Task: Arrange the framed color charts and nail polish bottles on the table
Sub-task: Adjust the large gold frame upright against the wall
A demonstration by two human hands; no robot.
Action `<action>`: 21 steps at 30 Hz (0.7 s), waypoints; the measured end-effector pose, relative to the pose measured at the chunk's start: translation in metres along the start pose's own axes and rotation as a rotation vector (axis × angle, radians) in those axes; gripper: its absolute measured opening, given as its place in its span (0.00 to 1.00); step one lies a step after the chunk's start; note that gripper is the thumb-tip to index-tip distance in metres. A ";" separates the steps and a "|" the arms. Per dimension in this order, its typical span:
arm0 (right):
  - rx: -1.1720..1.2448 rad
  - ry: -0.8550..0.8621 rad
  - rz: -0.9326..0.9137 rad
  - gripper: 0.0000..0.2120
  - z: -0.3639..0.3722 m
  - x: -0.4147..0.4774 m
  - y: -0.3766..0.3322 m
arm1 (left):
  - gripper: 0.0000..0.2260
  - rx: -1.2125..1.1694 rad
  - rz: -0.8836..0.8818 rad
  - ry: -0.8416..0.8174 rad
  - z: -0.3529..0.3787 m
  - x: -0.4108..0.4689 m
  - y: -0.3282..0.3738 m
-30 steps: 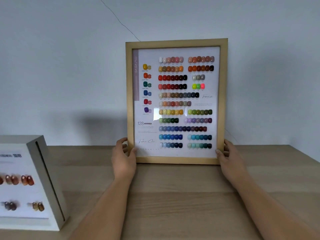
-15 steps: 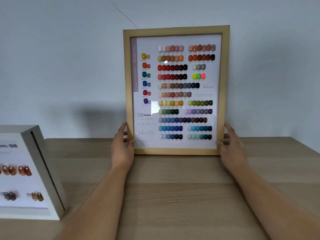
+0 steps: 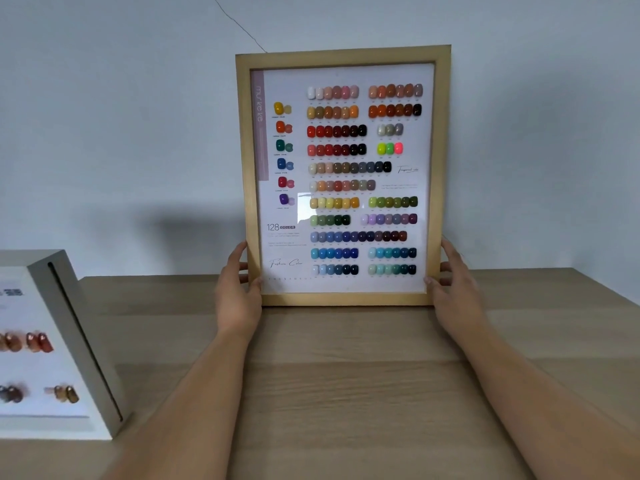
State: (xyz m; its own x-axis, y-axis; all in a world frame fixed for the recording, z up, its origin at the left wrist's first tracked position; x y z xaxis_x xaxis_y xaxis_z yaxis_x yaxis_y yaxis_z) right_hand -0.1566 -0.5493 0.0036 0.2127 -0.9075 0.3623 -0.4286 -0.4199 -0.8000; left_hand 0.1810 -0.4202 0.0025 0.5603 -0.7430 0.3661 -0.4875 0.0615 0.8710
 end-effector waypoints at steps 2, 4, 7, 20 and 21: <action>-0.010 0.001 -0.004 0.33 0.000 0.000 0.000 | 0.29 0.014 0.025 -0.001 0.000 -0.001 0.002; -0.031 0.017 -0.023 0.33 0.000 0.000 -0.002 | 0.31 0.054 0.068 -0.002 0.000 -0.002 0.005; -0.075 0.033 -0.046 0.34 0.000 0.000 -0.004 | 0.33 0.155 0.112 -0.012 0.002 -0.003 0.008; -0.050 0.024 -0.024 0.37 -0.002 -0.007 -0.003 | 0.33 0.210 0.113 -0.023 0.001 -0.011 0.007; -0.044 0.023 -0.026 0.36 -0.003 -0.010 -0.003 | 0.33 0.210 0.110 -0.014 0.000 -0.014 0.008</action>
State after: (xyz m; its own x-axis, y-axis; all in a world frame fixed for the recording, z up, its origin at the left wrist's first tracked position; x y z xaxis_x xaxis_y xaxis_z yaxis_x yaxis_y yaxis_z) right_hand -0.1599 -0.5387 0.0041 0.2045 -0.8960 0.3942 -0.4615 -0.4434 -0.7684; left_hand 0.1698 -0.4095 0.0045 0.4872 -0.7489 0.4493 -0.6746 0.0039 0.7381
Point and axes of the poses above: each hand's wrist, its own x-axis towards the middle knuckle, its own z-axis out of the palm, y = z × x, the point moved 7 cm from there along x, towards the middle knuckle, and after that the axes turned 12 degrees about -y, right-handed, at the moved point
